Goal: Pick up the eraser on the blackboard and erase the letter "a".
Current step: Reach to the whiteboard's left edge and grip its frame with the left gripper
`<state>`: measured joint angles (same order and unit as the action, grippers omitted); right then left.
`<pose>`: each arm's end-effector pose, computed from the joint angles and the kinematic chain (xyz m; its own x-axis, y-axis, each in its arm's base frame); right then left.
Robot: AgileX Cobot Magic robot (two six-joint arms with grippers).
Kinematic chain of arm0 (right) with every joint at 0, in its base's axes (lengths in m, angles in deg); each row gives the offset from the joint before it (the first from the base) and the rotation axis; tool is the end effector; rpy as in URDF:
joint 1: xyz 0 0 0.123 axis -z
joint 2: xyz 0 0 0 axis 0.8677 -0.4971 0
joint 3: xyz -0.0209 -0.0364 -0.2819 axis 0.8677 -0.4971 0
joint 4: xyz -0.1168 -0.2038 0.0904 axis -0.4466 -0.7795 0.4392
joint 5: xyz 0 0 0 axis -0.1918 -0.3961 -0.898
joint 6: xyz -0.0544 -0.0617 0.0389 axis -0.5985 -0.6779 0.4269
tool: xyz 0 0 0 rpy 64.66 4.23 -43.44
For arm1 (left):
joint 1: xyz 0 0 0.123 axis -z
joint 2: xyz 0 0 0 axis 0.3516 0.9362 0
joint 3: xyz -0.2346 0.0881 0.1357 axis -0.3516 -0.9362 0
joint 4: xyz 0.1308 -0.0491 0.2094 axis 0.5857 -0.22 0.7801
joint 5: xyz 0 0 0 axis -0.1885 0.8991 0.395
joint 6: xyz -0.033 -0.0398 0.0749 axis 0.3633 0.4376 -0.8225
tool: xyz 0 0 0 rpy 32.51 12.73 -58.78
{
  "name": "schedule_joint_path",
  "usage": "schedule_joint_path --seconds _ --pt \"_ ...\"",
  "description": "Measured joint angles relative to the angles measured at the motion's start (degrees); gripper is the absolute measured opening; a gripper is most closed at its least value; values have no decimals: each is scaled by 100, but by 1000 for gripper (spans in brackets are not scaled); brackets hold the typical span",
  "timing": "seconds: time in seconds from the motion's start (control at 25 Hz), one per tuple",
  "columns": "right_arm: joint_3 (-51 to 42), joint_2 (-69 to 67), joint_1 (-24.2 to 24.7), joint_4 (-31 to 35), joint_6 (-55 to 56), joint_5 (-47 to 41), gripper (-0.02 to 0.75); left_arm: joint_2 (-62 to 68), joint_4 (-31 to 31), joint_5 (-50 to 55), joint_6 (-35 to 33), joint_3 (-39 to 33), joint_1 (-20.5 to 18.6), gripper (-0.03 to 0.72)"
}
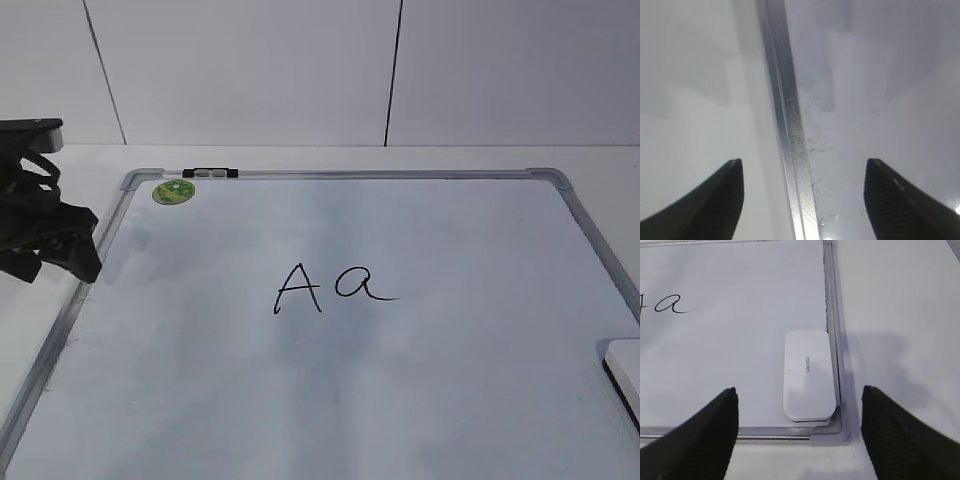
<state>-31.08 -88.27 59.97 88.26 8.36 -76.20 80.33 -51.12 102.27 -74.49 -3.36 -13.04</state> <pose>-0.0112 0.0001 0.2698 -0.5155 -0.0563 -0.8550 -0.0320 0.9984 -0.0465 0.3326 -0.0572 0.1897 -0.9681 0.0761 -0.2388 0.1146 0.9817 -0.1521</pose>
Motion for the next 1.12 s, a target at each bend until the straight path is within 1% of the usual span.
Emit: schedule_joint_path --seconds 0.6,1.12 --pt "0 0 0 0 0 0 586 661 0 27 27 25 0 557" --pt "0 0 0 0 0 0 586 702 0 107 84 25 0 539"
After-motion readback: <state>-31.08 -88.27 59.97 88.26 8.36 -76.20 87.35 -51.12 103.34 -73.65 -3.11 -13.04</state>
